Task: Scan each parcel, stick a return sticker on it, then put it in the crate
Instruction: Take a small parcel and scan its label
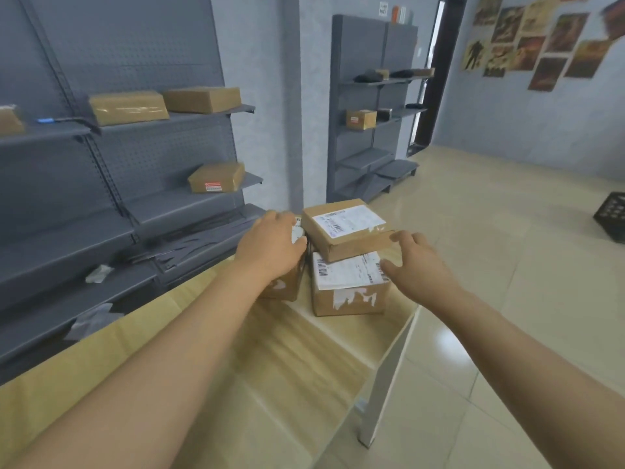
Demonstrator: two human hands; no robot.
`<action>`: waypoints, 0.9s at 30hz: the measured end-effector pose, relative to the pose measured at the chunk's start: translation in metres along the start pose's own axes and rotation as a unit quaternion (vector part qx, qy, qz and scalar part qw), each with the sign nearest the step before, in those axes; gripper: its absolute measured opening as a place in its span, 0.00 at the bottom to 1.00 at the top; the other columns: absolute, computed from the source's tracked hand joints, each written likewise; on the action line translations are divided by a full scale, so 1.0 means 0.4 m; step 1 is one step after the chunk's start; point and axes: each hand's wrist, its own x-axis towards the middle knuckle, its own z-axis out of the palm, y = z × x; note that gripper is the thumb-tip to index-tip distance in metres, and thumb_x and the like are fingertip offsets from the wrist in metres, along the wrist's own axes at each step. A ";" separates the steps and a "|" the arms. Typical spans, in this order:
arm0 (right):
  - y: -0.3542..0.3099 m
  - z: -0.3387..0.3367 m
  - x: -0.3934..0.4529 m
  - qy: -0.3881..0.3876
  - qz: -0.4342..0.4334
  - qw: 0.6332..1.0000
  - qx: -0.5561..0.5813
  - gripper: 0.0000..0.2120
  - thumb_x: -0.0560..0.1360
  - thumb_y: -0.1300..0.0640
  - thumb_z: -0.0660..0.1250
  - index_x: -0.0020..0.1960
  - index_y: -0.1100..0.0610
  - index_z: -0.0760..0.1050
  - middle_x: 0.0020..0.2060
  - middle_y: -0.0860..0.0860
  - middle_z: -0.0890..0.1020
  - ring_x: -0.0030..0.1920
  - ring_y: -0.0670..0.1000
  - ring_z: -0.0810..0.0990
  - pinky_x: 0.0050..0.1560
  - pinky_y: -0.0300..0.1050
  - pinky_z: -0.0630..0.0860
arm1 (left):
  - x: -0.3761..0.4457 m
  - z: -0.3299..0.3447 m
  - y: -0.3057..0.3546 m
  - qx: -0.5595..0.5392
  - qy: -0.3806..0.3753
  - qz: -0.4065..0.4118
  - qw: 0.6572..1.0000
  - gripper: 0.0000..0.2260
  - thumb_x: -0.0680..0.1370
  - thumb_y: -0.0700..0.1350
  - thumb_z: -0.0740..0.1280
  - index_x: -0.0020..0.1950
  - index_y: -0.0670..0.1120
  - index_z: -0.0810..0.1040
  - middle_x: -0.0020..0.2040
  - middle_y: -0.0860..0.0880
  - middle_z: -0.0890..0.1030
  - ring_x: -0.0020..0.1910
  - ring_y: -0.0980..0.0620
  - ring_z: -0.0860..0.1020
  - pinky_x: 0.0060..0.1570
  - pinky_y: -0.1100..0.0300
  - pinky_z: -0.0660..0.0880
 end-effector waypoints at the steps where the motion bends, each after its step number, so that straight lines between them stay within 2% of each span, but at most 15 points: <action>1: 0.015 0.009 0.029 0.001 0.011 1.000 0.007 0.25 0.77 0.50 0.64 0.71 0.57 0.63 0.65 0.56 0.68 0.61 0.59 0.72 0.56 0.49 0.70 | 0.040 0.017 0.003 -0.010 -0.006 -0.001 1.000 0.19 0.79 0.53 0.61 0.68 0.48 0.69 0.65 0.45 0.71 0.64 0.43 0.70 0.56 0.50 0.71; 5: 0.055 0.046 0.145 -0.020 0.079 0.994 0.076 0.30 0.77 0.43 0.61 0.72 0.59 0.60 0.67 0.60 0.68 0.64 0.60 0.71 0.60 0.51 0.68 | 0.185 0.069 0.016 -0.031 -0.043 -0.021 0.998 0.19 0.80 0.54 0.59 0.67 0.46 0.70 0.65 0.43 0.72 0.62 0.41 0.72 0.58 0.48 0.72; 7: 0.064 0.059 0.195 -0.046 0.118 0.984 0.128 0.34 0.76 0.39 0.60 0.74 0.59 0.58 0.67 0.60 0.70 0.65 0.59 0.71 0.57 0.49 0.67 | 0.237 0.092 0.019 -0.052 -0.070 -0.043 0.995 0.21 0.81 0.55 0.58 0.69 0.45 0.68 0.66 0.41 0.72 0.64 0.40 0.71 0.59 0.49 0.71; 10: 0.076 0.077 0.247 -0.093 0.172 0.955 0.222 0.38 0.74 0.34 0.58 0.74 0.58 0.59 0.68 0.56 0.71 0.66 0.58 0.71 0.59 0.49 0.66 | 0.290 0.117 0.014 -0.069 -0.103 -0.063 0.990 0.20 0.81 0.55 0.57 0.68 0.46 0.70 0.65 0.43 0.74 0.61 0.43 0.73 0.51 0.56 0.68; 13: 0.082 0.089 0.287 -0.108 0.168 0.940 0.276 0.25 0.75 0.38 0.61 0.61 0.56 0.71 0.59 0.52 0.77 0.57 0.54 0.76 0.60 0.52 0.73 | 0.315 0.131 0.002 -0.119 -0.111 -0.063 0.985 0.15 0.80 0.53 0.59 0.58 0.45 0.76 0.57 0.46 0.78 0.46 0.51 0.73 0.36 0.61 0.64; 16: 0.066 0.082 0.323 -0.078 0.143 0.931 0.328 0.16 0.74 0.45 0.65 0.54 0.55 0.74 0.51 0.51 0.80 0.51 0.53 0.78 0.54 0.52 0.77 | 0.323 0.131 -0.010 -0.188 -0.097 -0.077 0.974 0.10 0.79 0.52 0.62 0.50 0.48 0.78 0.47 0.49 0.81 0.37 0.53 0.77 0.32 0.62 0.67; 18: 0.047 0.065 0.341 -0.068 0.126 0.907 0.397 0.14 0.74 0.48 0.66 0.54 0.55 0.73 0.48 0.52 0.79 0.47 0.52 0.80 0.47 0.50 0.80 | 0.316 0.116 -0.017 -0.226 -0.081 -0.095 0.966 0.08 0.78 0.55 0.63 0.48 0.53 0.78 0.43 0.55 0.80 0.38 0.57 0.78 0.33 0.63 0.69; 20: 0.022 0.041 0.349 -0.071 0.101 0.874 0.469 0.11 0.73 0.51 0.67 0.53 0.55 0.73 0.43 0.52 0.79 0.42 0.51 0.79 0.42 0.48 0.80 | 0.293 0.084 -0.027 -0.254 -0.075 -0.115 0.958 0.09 0.77 0.58 0.64 0.49 0.54 0.78 0.43 0.58 0.79 0.40 0.61 0.76 0.35 0.64 0.69; 22: -0.007 0.022 0.346 -0.081 0.071 0.856 0.507 0.09 0.73 0.53 0.68 0.52 0.55 0.75 0.41 0.52 0.79 0.41 0.51 0.79 0.45 0.50 0.78 | 0.250 0.040 -0.044 -0.302 -0.100 -0.147 0.937 0.13 0.76 0.61 0.65 0.51 0.54 0.79 0.46 0.56 0.82 0.44 0.58 0.79 0.39 0.61 0.75; 24: -0.042 0.013 0.330 -0.101 0.045 0.842 0.528 0.10 0.74 0.54 0.68 0.54 0.56 0.76 0.44 0.53 0.81 0.43 0.52 0.81 0.48 0.51 0.78 | 0.188 -0.012 -0.063 -0.366 -0.139 -0.169 0.905 0.15 0.76 0.60 0.65 0.53 0.52 0.81 0.49 0.52 0.85 0.48 0.53 0.81 0.50 0.55 0.79; 27: -0.109 0.015 0.271 -0.150 0.018 0.817 0.557 0.13 0.74 0.54 0.68 0.57 0.56 0.74 0.49 0.54 0.83 0.46 0.52 0.83 0.43 0.47 0.79 | 0.065 -0.084 -0.094 -0.436 -0.142 -0.181 0.870 0.13 0.76 0.56 0.67 0.53 0.49 0.83 0.52 0.48 0.84 0.49 0.52 0.80 0.57 0.51 0.75</action>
